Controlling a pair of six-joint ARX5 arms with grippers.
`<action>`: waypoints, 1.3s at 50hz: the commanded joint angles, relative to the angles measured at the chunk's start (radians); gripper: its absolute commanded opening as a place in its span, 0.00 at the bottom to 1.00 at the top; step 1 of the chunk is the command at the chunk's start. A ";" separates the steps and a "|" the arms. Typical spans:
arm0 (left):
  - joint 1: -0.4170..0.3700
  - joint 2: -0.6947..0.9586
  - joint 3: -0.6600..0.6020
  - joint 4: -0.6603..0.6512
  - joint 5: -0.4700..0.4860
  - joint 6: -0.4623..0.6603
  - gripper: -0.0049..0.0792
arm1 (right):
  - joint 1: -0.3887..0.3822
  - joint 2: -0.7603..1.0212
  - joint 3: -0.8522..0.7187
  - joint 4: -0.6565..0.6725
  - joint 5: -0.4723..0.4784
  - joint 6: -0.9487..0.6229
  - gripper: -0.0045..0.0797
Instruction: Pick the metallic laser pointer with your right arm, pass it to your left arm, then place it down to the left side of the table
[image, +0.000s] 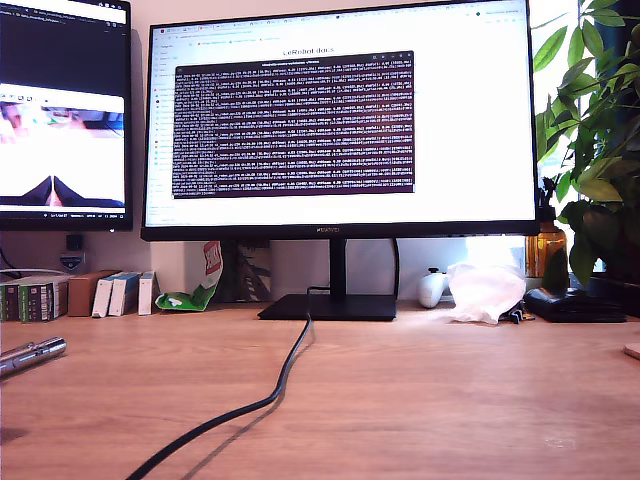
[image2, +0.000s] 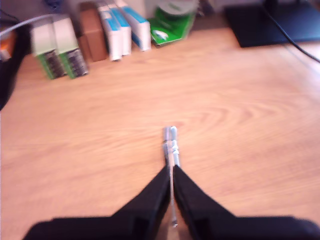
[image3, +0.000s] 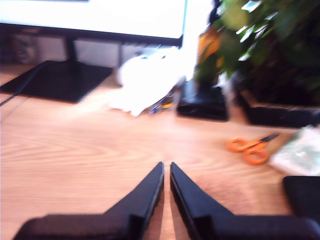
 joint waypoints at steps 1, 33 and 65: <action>-0.006 -0.028 -0.036 0.018 0.003 0.003 0.04 | -0.034 -0.005 0.000 -0.005 0.014 -0.032 0.07; -0.051 -0.312 -0.163 -0.066 -0.037 -0.005 0.04 | -0.252 -0.053 0.000 -0.145 -0.247 -0.002 0.07; -0.077 -0.601 -0.163 -0.337 -0.153 -0.017 0.04 | -0.251 -0.123 0.000 -0.192 -0.318 -0.009 0.07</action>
